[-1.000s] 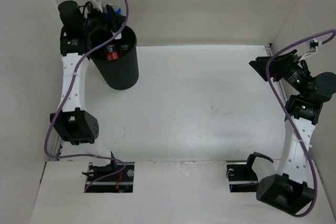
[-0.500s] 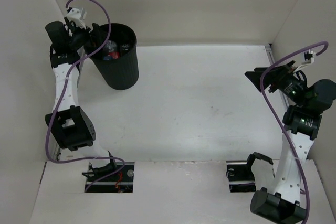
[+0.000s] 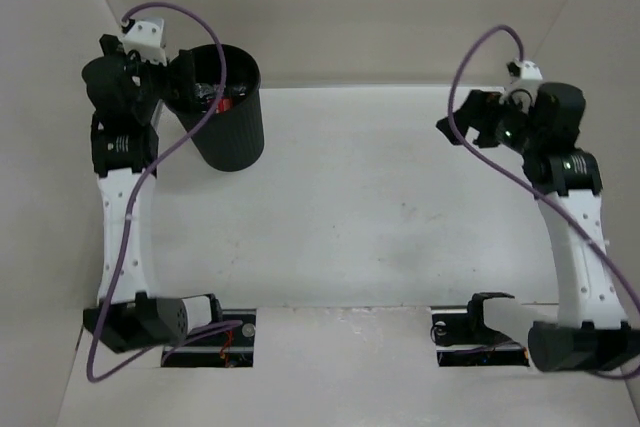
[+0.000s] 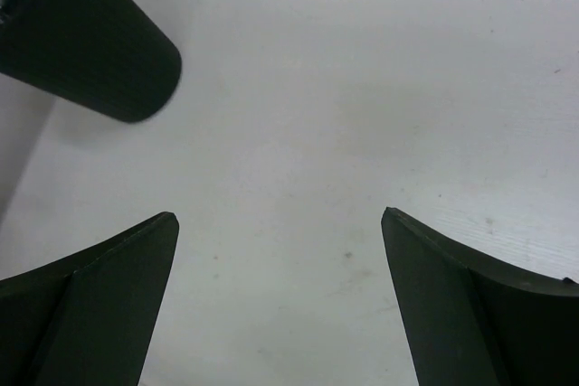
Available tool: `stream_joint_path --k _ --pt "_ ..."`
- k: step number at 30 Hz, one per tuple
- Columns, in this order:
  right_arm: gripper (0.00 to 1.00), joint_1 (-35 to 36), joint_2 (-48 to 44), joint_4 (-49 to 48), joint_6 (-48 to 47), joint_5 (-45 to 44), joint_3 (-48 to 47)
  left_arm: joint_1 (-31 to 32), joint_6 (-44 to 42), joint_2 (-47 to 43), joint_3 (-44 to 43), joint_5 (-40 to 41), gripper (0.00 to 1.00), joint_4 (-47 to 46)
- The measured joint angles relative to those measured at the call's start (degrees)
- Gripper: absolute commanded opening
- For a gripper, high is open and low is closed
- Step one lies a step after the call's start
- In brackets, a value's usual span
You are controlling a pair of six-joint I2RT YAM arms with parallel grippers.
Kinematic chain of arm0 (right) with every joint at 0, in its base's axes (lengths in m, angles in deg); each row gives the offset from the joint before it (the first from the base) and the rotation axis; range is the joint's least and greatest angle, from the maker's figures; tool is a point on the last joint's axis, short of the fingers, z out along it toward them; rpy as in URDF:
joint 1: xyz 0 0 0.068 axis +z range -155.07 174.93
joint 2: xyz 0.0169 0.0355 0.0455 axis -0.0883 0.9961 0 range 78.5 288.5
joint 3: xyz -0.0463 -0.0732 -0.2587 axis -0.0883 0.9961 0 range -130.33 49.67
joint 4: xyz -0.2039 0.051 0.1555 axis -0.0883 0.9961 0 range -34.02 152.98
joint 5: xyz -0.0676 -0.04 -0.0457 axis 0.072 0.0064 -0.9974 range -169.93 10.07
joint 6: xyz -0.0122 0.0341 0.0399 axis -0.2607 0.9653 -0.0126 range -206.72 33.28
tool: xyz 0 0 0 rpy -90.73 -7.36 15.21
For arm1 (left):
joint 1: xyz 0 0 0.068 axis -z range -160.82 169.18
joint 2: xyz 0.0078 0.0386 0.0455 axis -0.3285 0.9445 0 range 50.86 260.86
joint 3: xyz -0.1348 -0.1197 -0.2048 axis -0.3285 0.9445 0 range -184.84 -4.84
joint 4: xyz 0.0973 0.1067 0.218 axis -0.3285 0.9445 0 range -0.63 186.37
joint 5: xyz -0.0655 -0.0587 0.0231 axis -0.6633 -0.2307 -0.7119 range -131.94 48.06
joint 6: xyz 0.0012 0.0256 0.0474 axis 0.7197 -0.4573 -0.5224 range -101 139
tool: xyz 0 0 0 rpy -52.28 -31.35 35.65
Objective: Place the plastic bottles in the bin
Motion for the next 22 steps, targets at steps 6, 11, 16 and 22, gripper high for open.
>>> stream_joint_path --k 6,11,16,22 --pt "1.0 11.98 17.07 8.17 -7.43 -7.85 -15.32 0.28 -8.74 -17.07 12.07 5.4 1.0 7.96" --pt "1.0 16.04 22.12 10.93 -9.22 -8.98 -19.58 -2.78 -13.29 -26.25 22.05 9.38 1.0 16.04" --pt "1.0 17.2 22.8 10.84 -9.25 -9.49 -19.5 -7.23 -14.73 -32.89 26.69 10.82 1.0 22.29" --pt "1.0 19.26 22.67 10.54 -10.73 -12.17 -19.34 -12.44 -13.88 -37.31 26.75 10.49 1.0 23.67"
